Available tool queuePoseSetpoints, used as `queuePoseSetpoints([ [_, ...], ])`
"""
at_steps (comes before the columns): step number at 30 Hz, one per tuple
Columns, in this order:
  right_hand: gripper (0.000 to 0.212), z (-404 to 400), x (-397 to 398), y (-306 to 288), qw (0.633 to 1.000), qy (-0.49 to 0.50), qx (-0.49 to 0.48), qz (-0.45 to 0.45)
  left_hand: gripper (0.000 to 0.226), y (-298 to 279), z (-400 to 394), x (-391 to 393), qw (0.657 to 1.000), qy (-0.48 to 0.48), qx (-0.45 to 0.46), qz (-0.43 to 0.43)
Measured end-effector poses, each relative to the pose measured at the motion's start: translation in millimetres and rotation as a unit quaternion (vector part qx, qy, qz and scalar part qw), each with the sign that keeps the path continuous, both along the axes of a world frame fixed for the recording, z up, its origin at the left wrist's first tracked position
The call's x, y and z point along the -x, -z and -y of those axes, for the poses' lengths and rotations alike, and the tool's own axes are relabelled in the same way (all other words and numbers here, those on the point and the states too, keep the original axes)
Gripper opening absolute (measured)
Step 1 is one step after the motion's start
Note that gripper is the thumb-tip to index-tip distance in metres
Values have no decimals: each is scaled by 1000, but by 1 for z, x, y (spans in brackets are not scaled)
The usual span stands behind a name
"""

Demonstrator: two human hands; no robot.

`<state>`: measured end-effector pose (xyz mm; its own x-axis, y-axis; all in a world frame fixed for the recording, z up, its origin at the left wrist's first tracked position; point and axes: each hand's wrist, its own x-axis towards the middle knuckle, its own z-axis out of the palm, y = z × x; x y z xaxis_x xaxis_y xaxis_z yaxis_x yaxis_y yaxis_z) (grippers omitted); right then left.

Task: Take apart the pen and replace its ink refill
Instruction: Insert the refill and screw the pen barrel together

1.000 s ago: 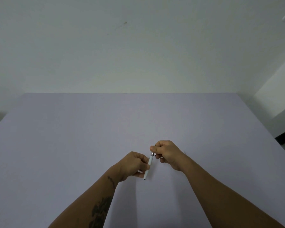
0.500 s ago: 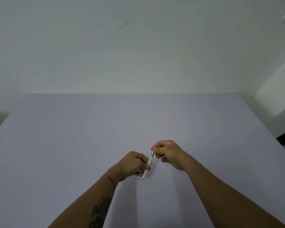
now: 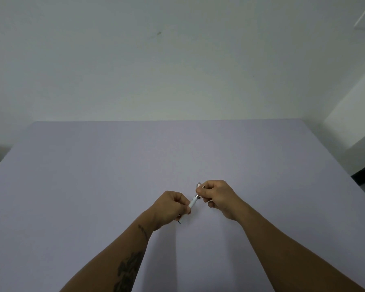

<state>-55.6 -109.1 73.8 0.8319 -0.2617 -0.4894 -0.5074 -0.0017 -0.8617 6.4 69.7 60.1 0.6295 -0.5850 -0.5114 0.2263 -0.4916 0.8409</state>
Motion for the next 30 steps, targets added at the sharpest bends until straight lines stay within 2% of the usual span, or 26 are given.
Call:
queuePoseSetpoints([
  [6, 29, -2, 6, 1, 998, 9, 68, 5, 8, -1, 3, 1, 999, 10, 2, 32],
  [12, 14, 6, 8, -6, 999, -1, -46, 3, 10, -1, 4, 0, 1000, -10, 23, 8],
  [16, 11, 6, 8, -5, 1000, 4, 20, 13, 11, -1, 4, 1, 999, -13, 24, 16],
  [22, 26, 2, 9, 0, 996, -1, 92, 10, 5, 3, 4, 6, 997, -21, 10, 74],
  [25, 24, 4, 10, 1, 998, -4, 56, 7, 5, 4, 4, 7, 996, -23, 5, 81],
  [28, 12, 5, 10, 1, 1000, -6, -13, 13, 3, 4, 2, 6, 996, -25, 2, 80],
  [30, 9, 7, 10, 1, 1000, -5, -26, 14, 2, 3, 0, 5, 996, -29, -3, 80],
])
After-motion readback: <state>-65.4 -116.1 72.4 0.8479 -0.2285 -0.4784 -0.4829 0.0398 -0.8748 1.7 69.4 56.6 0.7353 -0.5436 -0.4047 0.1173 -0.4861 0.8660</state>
